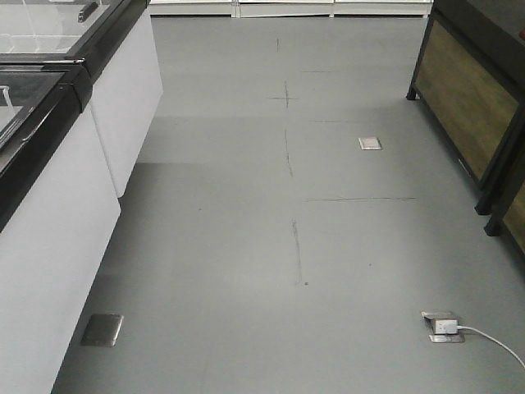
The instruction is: Left arm holds basket, right arm returns cookies
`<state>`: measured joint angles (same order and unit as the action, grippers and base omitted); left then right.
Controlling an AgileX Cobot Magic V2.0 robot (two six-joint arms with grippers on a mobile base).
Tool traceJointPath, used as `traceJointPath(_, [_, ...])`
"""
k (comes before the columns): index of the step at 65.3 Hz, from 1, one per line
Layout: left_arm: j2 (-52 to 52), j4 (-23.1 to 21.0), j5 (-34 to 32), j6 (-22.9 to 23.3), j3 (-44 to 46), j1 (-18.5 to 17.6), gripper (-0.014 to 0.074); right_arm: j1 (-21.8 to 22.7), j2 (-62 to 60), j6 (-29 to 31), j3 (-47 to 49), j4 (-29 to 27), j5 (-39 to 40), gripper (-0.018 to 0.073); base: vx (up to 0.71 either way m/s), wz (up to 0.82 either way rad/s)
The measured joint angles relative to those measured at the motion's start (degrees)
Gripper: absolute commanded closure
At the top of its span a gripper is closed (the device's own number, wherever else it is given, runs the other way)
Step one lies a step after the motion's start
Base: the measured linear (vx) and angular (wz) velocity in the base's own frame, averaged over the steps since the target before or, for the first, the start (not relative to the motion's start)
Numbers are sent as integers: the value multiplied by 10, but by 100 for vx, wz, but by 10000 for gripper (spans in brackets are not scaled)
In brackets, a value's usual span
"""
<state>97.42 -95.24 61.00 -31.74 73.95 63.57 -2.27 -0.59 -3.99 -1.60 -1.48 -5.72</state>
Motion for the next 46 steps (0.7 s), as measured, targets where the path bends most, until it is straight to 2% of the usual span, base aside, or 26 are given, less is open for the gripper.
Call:
traceJointPath(15, [35,-4,17,0,64,-1,76,0,0,0,0,0,0,567,0,0])
traceJointPath(23, [46,-5,20,10,72,-4,114,0,0,0,0,0,0,567,0,0])
traceJointPath(32, [63,-6,23,17,73,-13,201,0,0,0,0,0,0,567,0,0])
traceJointPath(46, [70,-5,27,26,73,-17,428,0,0,0,0,0,0,567,0,0])
